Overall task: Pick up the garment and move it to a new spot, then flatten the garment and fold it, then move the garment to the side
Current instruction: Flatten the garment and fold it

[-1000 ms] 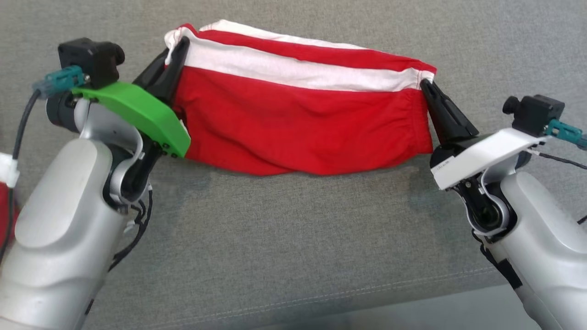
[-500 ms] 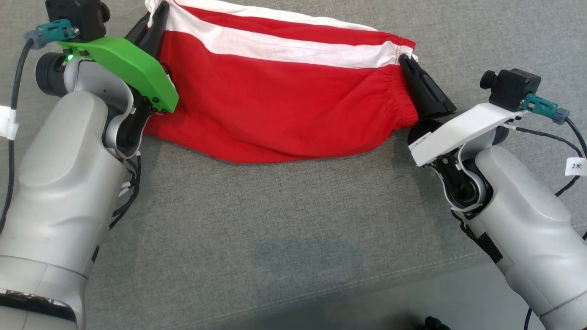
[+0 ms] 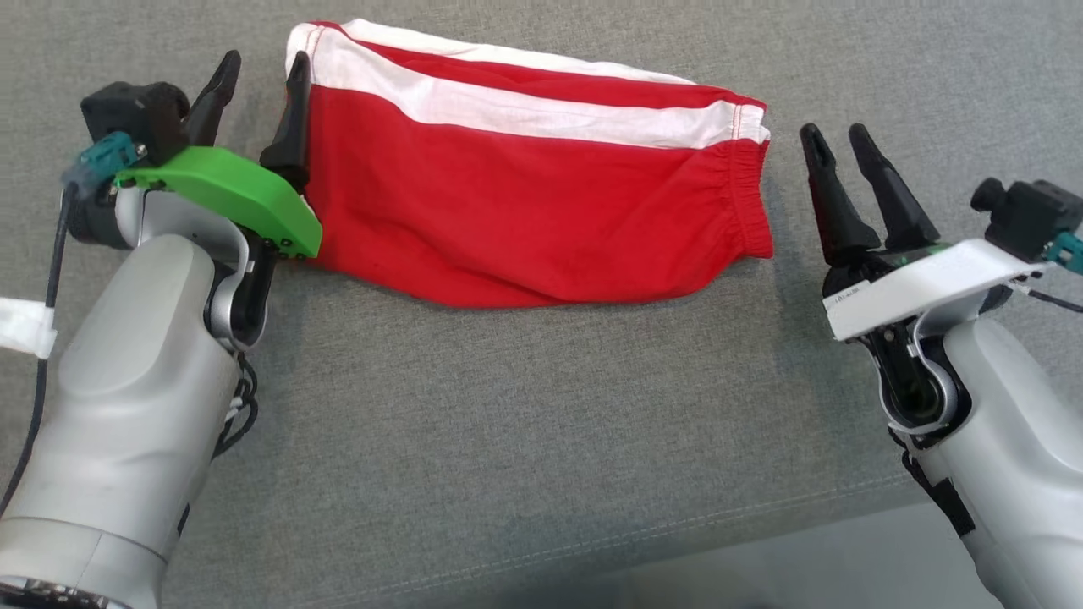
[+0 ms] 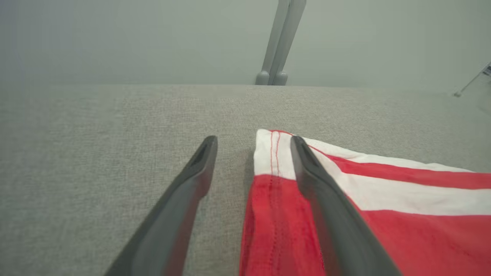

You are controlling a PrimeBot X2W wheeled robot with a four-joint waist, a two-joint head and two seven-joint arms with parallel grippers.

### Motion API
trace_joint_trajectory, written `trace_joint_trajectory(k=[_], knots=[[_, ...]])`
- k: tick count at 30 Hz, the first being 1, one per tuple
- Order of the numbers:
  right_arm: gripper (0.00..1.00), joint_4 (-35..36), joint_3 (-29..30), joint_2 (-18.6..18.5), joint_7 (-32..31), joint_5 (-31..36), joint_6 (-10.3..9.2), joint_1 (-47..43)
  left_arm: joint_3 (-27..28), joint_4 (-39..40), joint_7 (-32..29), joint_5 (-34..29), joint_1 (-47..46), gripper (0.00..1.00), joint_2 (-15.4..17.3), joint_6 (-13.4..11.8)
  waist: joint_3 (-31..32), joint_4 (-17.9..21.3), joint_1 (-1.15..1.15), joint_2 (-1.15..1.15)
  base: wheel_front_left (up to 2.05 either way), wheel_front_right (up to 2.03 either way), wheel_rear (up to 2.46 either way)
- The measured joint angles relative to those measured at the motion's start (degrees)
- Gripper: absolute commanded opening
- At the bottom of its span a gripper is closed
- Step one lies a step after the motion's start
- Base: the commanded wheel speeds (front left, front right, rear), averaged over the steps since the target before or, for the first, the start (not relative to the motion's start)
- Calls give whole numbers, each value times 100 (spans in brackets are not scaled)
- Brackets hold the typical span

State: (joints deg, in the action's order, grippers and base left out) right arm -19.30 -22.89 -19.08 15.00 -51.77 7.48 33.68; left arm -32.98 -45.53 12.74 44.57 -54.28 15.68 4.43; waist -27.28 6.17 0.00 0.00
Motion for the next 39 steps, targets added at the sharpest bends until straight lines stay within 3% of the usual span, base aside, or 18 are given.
trace_joint_trajectory(k=[9, 20, 29, 39], knots=[[100, 765, 957, 293, 0, 1394, 0, -1023, 455, 1801, 223, -546, 1416, 100, 294, -943, 422, -197, 0, 0, 0, 0, 0], [100, 1085, 1382, 667, 0, 3087, 1, -1914, 867, 4118, 241, -1489, 3750, 100, 605, -2024, 1067, -399, -1, 0, 0, 0, 0], [100, 1259, 1675, 821, -91, 3866, 1, -2586, 711, 4378, 238, -1640, 4374, 100, 609, -2191, 1461, -477, -1, 0, 0, 0, 0], [100, 1615, 1763, 1084, -253, 3949, 2, -2902, 647, 4286, 141, -1604, 4384, 100, 636, -2129, 1562, -428, -1, 0, 0, 0, 0]])
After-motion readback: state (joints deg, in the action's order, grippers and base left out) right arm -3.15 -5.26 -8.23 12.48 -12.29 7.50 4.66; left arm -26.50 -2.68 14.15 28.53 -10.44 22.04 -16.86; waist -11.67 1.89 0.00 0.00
